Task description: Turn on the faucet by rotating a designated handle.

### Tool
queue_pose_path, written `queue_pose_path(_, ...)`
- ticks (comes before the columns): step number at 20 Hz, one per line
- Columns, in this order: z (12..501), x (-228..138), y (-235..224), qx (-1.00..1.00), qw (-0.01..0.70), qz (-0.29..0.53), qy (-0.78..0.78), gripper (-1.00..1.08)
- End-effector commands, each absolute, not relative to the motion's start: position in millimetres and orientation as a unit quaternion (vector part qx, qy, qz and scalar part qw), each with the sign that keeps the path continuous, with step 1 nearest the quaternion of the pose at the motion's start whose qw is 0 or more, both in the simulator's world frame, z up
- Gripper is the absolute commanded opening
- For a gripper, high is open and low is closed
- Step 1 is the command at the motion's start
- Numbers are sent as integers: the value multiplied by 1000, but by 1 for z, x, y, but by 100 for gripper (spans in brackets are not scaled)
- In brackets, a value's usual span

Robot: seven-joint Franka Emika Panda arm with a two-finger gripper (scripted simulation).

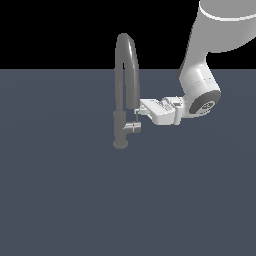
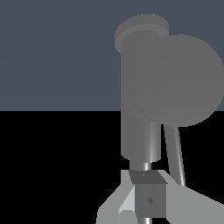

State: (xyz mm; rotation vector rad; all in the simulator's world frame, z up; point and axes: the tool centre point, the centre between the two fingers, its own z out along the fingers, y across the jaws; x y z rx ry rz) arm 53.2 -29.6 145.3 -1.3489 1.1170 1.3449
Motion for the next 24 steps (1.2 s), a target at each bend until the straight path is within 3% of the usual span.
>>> queue_pose_path(1, 145, 46, -31, -545, 449, 546, 451, -100)
queue_pose_path(22, 128, -6, -41, -545, 449, 546, 450, -100)
queue_pose_path(24, 138, 3, -39, -551, 453, 541, 446, -100)
